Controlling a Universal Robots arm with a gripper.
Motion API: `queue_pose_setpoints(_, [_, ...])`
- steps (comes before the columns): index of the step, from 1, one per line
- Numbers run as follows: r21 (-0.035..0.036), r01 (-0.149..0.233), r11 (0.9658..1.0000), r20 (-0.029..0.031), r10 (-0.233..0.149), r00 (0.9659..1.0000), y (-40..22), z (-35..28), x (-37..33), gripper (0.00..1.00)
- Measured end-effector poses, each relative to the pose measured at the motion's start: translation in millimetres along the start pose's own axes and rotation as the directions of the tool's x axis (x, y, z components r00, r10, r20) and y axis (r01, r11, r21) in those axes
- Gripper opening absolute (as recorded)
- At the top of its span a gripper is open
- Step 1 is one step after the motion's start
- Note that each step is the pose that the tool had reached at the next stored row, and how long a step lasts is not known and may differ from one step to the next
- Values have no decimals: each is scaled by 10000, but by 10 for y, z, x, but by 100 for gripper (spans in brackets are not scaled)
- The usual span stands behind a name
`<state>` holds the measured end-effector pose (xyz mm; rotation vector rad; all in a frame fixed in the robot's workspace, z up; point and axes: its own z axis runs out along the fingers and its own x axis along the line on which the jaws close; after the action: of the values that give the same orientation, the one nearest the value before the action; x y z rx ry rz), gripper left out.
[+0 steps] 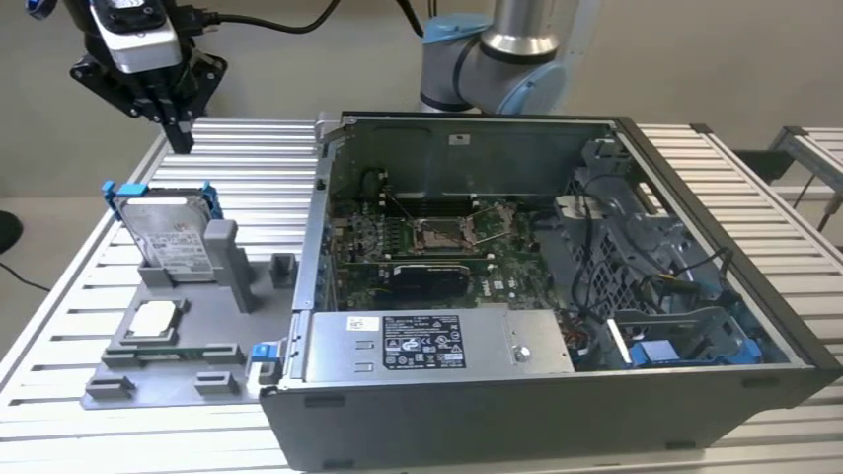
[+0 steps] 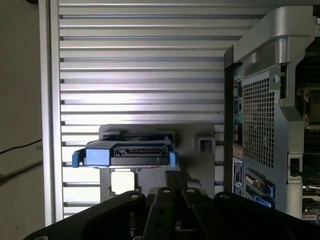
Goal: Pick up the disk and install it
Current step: 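Reach for the disk, then pick up the disk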
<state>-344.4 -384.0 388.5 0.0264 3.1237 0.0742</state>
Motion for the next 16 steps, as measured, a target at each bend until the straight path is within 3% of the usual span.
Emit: queue_pose_setpoints(16, [-1,34,10000,-1,-34,10000,14,6,336,0])
